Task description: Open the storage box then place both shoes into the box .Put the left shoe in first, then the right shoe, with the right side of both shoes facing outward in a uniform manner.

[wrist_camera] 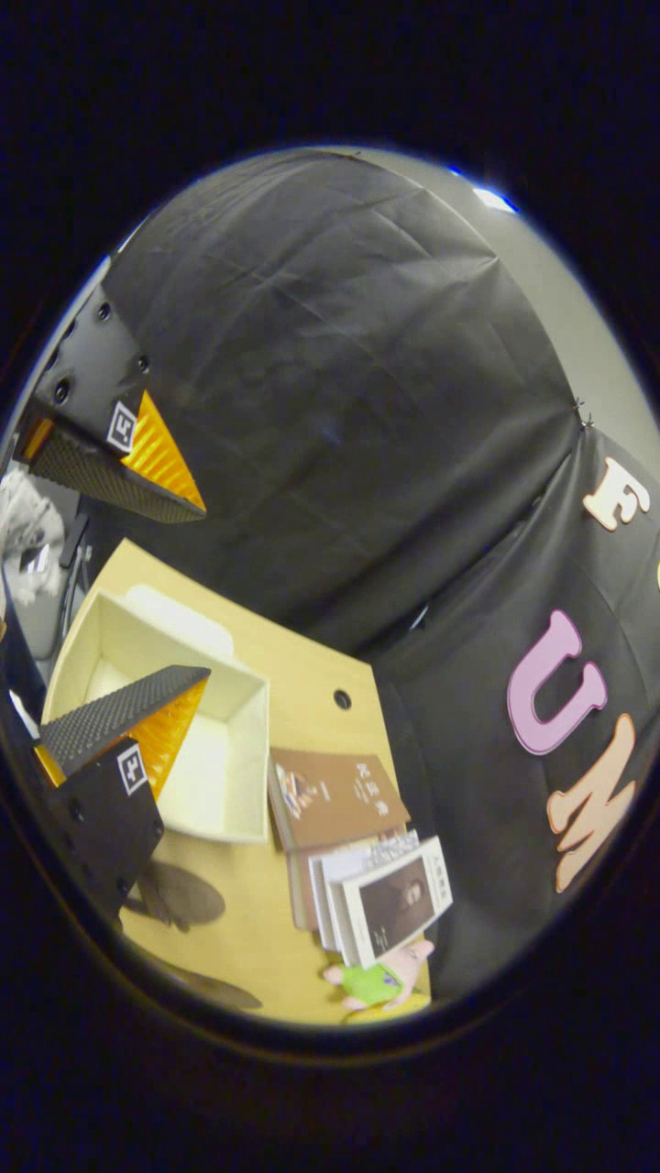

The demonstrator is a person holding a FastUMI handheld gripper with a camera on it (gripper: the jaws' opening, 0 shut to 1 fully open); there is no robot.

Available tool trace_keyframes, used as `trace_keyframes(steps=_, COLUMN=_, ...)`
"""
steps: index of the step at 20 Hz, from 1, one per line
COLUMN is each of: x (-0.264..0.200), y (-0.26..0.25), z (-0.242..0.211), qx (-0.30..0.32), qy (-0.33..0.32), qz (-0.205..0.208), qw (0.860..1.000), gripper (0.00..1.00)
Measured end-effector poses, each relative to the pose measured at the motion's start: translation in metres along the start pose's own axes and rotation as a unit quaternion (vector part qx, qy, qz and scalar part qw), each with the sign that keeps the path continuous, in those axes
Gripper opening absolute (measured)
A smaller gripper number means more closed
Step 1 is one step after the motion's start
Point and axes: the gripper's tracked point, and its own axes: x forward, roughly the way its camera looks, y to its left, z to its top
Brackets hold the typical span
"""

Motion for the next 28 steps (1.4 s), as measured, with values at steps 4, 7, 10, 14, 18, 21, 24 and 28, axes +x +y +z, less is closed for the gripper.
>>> trace_keyframes(steps=4, x=-0.039, y=-0.093, z=-0.008, qx=-0.023, qy=0.031, qz=-0.097, qw=0.995, gripper=0.98)
trace_keyframes(steps=7, x=-0.059, y=-0.158, z=-0.028, qx=-0.032, qy=0.068, qz=-0.159, qw=0.984, gripper=0.99)
trace_keyframes(steps=10, x=-0.074, y=-0.212, z=-0.063, qx=-0.022, qy=0.112, qz=-0.204, qw=0.972, gripper=0.98)
trace_keyframes(steps=14, x=-0.063, y=-0.258, z=-0.105, qx=0.019, qy=0.177, qz=-0.218, qw=0.96, gripper=0.97)
trace_keyframes(steps=18, x=-0.04, y=-0.297, z=-0.135, qx=0.017, qy=0.219, qz=-0.236, qw=0.946, gripper=0.95)
trace_keyframes(steps=21, x=-0.028, y=-0.319, z=-0.154, qx=-0.026, qy=0.256, qz=-0.259, qw=0.931, gripper=0.94)
trace_keyframes(steps=24, x=-0.019, y=-0.322, z=-0.164, qx=-0.034, qy=0.278, qz=-0.259, qw=0.924, gripper=0.72)
trace_keyframes(steps=28, x=-0.013, y=-0.316, z=-0.17, qx=-0.005, qy=0.293, qz=-0.252, qw=0.922, gripper=0.29)
